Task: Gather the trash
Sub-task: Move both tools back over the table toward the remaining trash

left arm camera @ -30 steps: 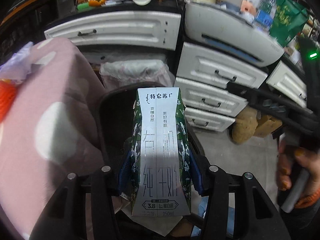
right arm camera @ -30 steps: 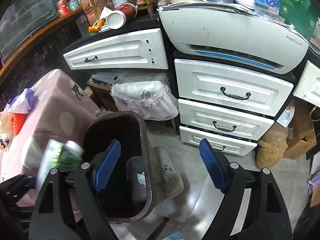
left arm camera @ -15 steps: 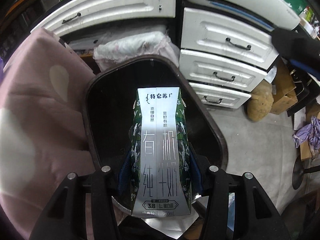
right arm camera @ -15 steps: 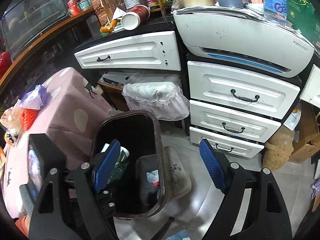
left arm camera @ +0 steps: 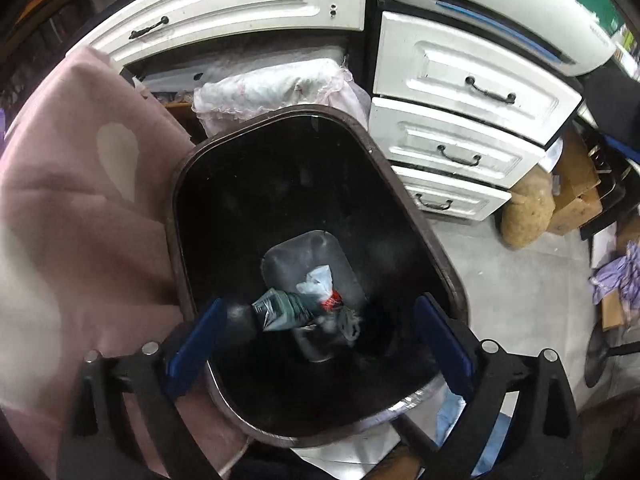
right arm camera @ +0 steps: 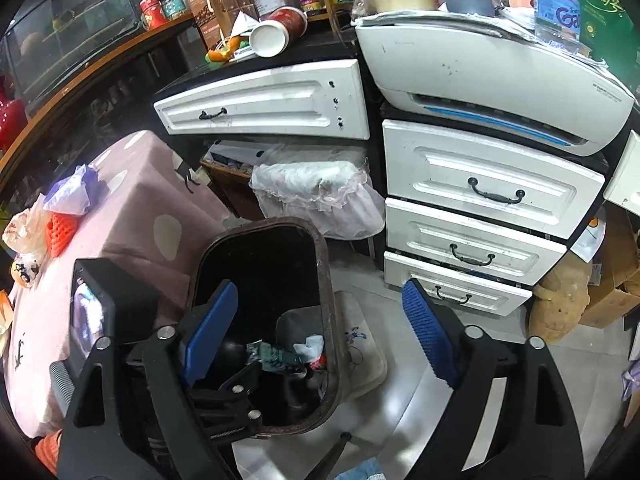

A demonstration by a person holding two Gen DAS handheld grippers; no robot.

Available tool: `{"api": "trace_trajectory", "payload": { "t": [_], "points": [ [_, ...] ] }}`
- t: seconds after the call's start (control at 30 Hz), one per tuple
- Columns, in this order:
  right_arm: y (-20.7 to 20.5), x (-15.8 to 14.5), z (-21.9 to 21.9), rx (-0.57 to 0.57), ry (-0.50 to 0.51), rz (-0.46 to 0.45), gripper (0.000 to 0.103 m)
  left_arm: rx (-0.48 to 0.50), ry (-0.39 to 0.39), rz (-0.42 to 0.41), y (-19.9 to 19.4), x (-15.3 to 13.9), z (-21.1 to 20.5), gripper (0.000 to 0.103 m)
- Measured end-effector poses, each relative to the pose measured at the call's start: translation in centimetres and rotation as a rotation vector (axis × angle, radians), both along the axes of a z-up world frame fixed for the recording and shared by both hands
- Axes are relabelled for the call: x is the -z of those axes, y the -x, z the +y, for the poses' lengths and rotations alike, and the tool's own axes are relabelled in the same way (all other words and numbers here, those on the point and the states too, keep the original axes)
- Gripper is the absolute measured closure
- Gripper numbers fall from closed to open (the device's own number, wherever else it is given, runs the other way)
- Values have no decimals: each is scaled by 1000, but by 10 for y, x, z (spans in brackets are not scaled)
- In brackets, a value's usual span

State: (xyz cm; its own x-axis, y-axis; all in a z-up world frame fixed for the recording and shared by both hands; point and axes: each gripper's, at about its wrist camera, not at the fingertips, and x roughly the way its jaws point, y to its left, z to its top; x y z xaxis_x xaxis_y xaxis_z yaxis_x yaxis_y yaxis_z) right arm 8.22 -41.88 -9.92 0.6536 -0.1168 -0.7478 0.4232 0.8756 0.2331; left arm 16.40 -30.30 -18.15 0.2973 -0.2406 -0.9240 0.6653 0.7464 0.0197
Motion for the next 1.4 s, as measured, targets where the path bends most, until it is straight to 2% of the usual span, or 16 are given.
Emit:
{"api": "trace_trajectory", "payload": {
  "t": [0.13, 0.3, 0.4, 0.53, 0.63, 0.8, 0.93, 1.13, 1.4],
  "points": [
    [5, -8, -8, 30, 25, -20, 17, 17, 95, -7, 15, -25, 8, 10],
    [12, -13, -21, 77, 29, -40, 12, 43, 155, -111, 42, -64, 20, 8],
    [10, -13, -18, 64, 32, -35, 11, 52, 202, -160, 55, -88, 35, 5],
    [5, -15, -5, 19, 38, -40, 11, 42, 218, -198, 63, -107, 54, 5],
    [0, -19, 9, -24, 51, -46, 11, 9, 225, -237, 66, -120, 74, 5],
    [-8, -35, 41, -114, 67, -84, 10, -50, 215, -360, 68, -139, 108, 5],
    [-16, -50, 72, -206, 69, -115, 10, -100, 210, -398, 67, -150, 140, 5],
    [-29, -70, 127, -366, 64, -167, 9, -219, 211, -425, 60, -154, 198, 5],
    [-50, -79, 195, -549, 53, -168, 9, -412, 218, -394, 42, -144, 280, 5]
  ]
}}
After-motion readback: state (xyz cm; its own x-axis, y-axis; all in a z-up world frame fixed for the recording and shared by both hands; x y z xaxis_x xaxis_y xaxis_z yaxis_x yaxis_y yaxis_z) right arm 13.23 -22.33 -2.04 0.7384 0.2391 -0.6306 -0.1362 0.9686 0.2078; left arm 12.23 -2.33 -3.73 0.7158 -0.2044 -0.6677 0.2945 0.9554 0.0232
